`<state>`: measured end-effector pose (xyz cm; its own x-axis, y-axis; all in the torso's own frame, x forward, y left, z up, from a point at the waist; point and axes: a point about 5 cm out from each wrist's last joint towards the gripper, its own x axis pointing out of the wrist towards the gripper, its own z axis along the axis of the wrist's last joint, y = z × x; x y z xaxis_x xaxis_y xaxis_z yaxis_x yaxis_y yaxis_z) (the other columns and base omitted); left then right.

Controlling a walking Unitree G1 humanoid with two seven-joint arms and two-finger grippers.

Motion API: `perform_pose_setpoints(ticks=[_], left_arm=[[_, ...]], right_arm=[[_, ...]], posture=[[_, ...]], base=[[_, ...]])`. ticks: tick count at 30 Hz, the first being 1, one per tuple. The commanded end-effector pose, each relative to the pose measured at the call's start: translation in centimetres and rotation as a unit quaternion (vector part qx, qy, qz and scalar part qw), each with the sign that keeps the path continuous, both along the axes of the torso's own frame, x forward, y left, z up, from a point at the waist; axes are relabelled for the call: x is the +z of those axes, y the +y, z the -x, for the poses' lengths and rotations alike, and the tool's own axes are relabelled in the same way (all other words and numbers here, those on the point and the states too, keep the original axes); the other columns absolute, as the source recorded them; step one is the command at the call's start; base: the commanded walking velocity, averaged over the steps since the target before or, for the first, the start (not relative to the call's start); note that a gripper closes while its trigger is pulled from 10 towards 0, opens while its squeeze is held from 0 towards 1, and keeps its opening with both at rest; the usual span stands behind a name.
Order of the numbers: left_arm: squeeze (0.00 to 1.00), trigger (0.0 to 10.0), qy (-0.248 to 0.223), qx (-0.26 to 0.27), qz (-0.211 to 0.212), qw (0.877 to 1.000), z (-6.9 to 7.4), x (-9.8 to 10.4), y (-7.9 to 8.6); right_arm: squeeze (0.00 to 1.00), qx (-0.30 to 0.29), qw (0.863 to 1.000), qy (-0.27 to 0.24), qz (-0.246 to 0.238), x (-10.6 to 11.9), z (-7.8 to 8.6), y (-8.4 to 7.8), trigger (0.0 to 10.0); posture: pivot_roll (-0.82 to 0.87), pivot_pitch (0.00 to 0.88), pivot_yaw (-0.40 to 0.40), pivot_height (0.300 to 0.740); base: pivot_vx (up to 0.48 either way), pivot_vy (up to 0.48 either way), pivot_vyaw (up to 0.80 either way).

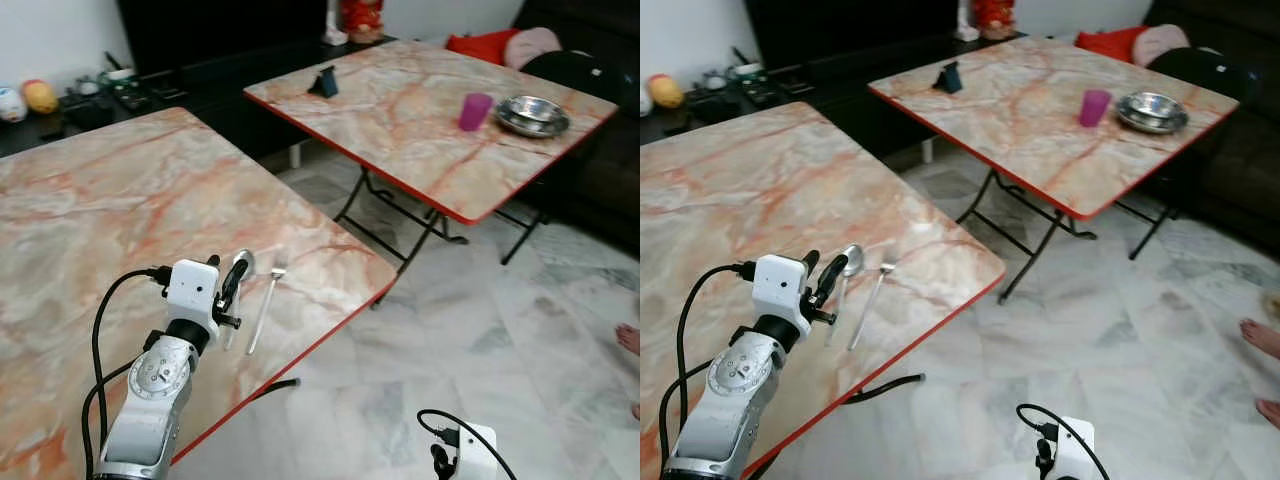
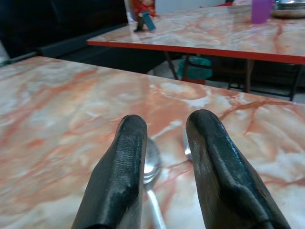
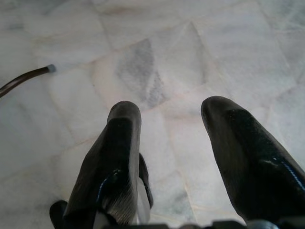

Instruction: Setting the table

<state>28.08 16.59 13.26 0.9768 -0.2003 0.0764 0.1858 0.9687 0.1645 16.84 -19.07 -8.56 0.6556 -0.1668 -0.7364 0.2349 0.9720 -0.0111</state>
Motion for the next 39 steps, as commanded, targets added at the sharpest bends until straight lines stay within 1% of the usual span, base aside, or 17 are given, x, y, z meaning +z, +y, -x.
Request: perform_pose_setpoints(ticks=[1,5,10,15,23,34,39], left_arm=[[0.0,10.0,0.003,0.011,0.011,1.0,-0.21,-0.09,0.42],[0.0,10.0,0.002,0.018,0.022,1.0,-0.3,-0.09,0.58],[0.0,10.0,-0.004,0.027,0.03,0.999,-0.42,0.09,0.77],[0.0,10.0,-0.014,0.026,0.033,0.999,-0.42,0.33,0.72],[0.0,10.0,-0.017,0.03,0.04,0.999,-0.5,0.48,0.83],[0.0,10.0,-0.019,0.031,0.031,0.999,-0.65,0.46,0.99],[0.0,10.0,-0.011,0.03,0.033,0.999,-0.71,0.18,0.86]], right_arm=[[0.0,-0.007,1.0,0.007,0.0,-0.09,0.21,-0.33,10.0],[0.0,-0.004,1.0,0.008,0.003,-0.07,0.16,-0.39,10.0],[0.0,-0.001,1.0,0.005,0.005,-0.01,0.04,-0.33,10.0],[0.0,-0.001,1.0,0.004,0.003,0.01,-0.06,-0.22,10.0],[0.0,-0.001,1.0,0.002,0.004,0.03,-0.06,-0.2,10.0],[0.0,0.0,1.0,-0.001,0.005,0.1,-0.08,-0.49,10.0],[0.0,0.002,1.0,-0.005,0.006,0.24,-0.39,-0.47,10.0]], posture=[[0.07,0.0,-0.023,0.74],[0.07,0.0,-0.029,0.74],[0.08,0.0,-0.032,0.74],[0.07,0.0,-0.032,0.74],[0.08,0.0,-0.034,0.74],[0.08,0.0,-0.035,0.74],[0.08,0.0,-0.037,0.74]], base=[[0.0,0.0,-0.58],[0.0,0.0,-0.57],[0.0,0.0,0.0],[0.0,-0.322,0.0],[0.0,-0.276,0.0],[0.0,0.0,0.0],[0.0,-0.255,0.0]])
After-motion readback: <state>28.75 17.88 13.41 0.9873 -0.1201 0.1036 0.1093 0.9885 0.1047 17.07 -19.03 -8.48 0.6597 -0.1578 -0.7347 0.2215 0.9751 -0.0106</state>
